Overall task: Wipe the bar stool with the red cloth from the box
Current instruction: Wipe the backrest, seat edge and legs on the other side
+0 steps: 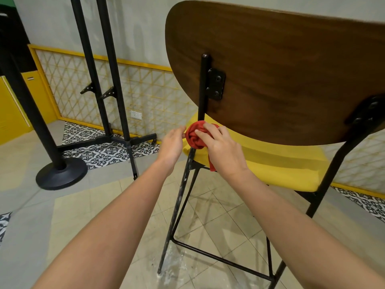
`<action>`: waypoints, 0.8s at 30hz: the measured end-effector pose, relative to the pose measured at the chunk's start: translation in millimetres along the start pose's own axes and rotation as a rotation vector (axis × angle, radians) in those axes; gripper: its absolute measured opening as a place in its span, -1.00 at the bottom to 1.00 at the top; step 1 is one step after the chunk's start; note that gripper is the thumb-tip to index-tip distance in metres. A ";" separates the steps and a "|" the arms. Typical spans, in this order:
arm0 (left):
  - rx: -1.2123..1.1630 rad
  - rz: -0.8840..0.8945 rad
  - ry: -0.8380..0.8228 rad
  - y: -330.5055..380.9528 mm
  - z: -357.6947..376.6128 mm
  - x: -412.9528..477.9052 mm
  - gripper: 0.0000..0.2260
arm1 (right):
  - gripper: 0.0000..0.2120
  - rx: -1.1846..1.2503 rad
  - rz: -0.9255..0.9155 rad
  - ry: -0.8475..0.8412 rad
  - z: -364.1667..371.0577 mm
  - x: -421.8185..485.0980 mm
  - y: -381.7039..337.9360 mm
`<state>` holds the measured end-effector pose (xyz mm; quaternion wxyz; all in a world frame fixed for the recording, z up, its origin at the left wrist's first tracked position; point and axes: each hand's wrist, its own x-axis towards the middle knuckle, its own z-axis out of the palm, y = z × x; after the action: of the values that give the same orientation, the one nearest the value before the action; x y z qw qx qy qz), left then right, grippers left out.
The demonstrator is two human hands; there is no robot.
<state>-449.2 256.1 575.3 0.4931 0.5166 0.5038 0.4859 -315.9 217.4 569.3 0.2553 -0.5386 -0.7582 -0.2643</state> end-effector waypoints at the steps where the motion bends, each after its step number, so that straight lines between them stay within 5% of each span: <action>1: -0.010 -0.016 0.004 -0.6 -0.2 1.2 -0.65 | -0.48 0.038 0.038 0.013 0.5 -0.2 -0.6; 6: -0.053 -0.052 -0.003 1.4 -2.9 8.5 -0.66 | -0.63 0.454 0.488 0.007 10.0 -6.5 -7.6; 11: -0.044 -0.041 -0.010 0.6 -4.8 13.2 -0.69 | -0.71 0.576 0.569 -0.197 15.8 -12.4 -13.9; 14: -0.047 -0.051 -0.010 0.1 -5.7 11.8 -0.69 | -0.70 0.625 0.629 -0.121 14.0 -4.1 -13.4; 17: -0.036 -0.035 -0.029 -2.2 -4.9 9.3 -0.72 | -0.70 0.646 0.629 -0.068 12.2 -0.9 -17.7; 21: -0.024 -0.039 -0.035 -6.4 -4.5 7.5 -0.73 | -0.63 0.492 0.483 -0.273 3.5 -11.6 -11.9; 24: -0.021 -0.038 -0.025 -7.3 -4.9 6.1 -0.71 | -0.58 0.466 0.408 -0.129 -11.3 -7.0 -15.9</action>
<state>-454.3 262.4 568.2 0.5140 0.5079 0.5021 0.4752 -327.8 200.6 570.8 0.3709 -0.6223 -0.6893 0.0079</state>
